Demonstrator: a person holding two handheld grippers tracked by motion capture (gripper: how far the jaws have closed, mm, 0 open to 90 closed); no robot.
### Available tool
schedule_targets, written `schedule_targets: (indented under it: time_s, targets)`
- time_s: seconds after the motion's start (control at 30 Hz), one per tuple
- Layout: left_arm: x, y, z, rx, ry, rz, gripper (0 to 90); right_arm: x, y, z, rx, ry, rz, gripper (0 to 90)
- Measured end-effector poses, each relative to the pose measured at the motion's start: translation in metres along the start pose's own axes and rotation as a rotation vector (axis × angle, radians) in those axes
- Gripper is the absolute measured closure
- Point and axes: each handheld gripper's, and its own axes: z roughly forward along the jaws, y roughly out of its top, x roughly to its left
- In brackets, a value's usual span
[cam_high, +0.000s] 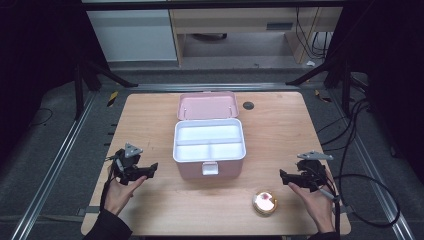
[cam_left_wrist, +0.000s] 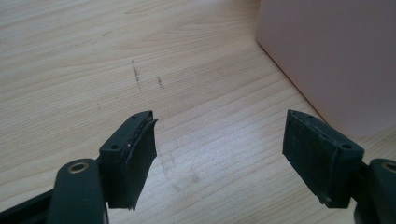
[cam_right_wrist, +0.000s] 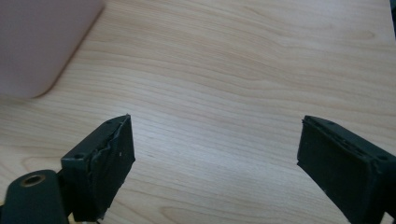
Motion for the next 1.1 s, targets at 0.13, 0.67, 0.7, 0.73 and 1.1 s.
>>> schedule_targets:
  time_s: [0.13, 0.67, 0.7, 0.73, 1.1]
  targets:
    - [-0.001, 0.001, -0.003, 0.004, 0.004, -0.013, 25.7, 0.011, 0.004, -0.004, 0.001, 0.007, -0.035, 12.5]
    - [0.000, -0.002, -0.004, 0.030, -0.010, -0.027, 26.4, 0.060, 0.009, -0.018, 0.132, 0.084, -0.113, 14.2]
    - [-0.001, -0.003, -0.002, 0.040, -0.018, -0.021, 26.4, 0.062, 0.008, -0.019, 0.141, 0.084, -0.115, 14.2]
    - [-0.002, -0.003, -0.001, 0.042, -0.016, -0.019, 26.4, 0.063, 0.008, -0.020, 0.148, 0.087, -0.114, 14.2]
    - [-0.003, -0.005, 0.002, 0.059, -0.020, -0.006, 26.2, 0.081, -0.004, -0.014, 0.239, 0.119, -0.148, 13.1]
